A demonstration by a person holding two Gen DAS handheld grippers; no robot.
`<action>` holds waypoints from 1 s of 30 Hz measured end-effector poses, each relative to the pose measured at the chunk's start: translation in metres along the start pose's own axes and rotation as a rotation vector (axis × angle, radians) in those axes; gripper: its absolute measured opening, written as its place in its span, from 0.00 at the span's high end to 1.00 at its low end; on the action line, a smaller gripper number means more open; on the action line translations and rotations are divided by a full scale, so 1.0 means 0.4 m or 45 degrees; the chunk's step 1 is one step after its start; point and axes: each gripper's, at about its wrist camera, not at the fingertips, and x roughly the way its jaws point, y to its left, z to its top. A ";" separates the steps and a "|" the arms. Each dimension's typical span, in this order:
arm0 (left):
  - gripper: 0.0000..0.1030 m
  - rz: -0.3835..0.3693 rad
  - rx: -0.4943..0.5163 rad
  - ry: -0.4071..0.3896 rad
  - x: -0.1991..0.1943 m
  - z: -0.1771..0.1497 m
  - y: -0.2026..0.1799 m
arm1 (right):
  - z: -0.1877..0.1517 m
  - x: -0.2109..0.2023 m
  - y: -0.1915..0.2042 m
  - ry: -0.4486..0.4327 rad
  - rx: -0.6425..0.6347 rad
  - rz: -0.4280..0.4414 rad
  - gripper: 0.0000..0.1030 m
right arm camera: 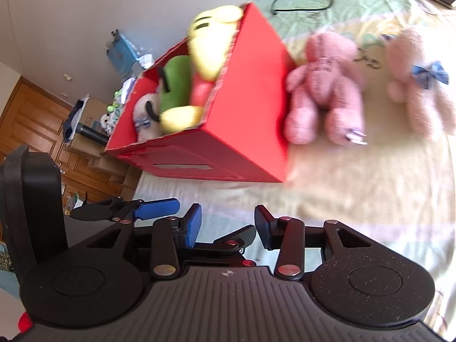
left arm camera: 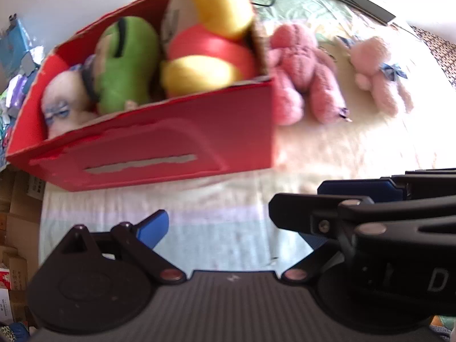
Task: Organize objects
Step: 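Withdraw the right gripper from the box toward the white bunny with blue bow, then lower the right gripper onto the white bunny's head beside the pink teddy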
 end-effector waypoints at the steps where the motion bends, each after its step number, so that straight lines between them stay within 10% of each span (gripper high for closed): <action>1: 0.06 -0.004 0.006 0.002 0.001 0.002 -0.013 | -0.001 -0.007 -0.008 -0.003 0.007 -0.007 0.56; 19: 0.04 -0.091 0.175 -0.037 -0.004 0.040 -0.274 | -0.027 -0.157 -0.211 -0.108 0.194 -0.057 0.56; 30: 0.01 -0.315 0.201 -0.096 0.008 0.112 -0.334 | 0.001 -0.238 -0.342 -0.264 0.359 -0.134 0.56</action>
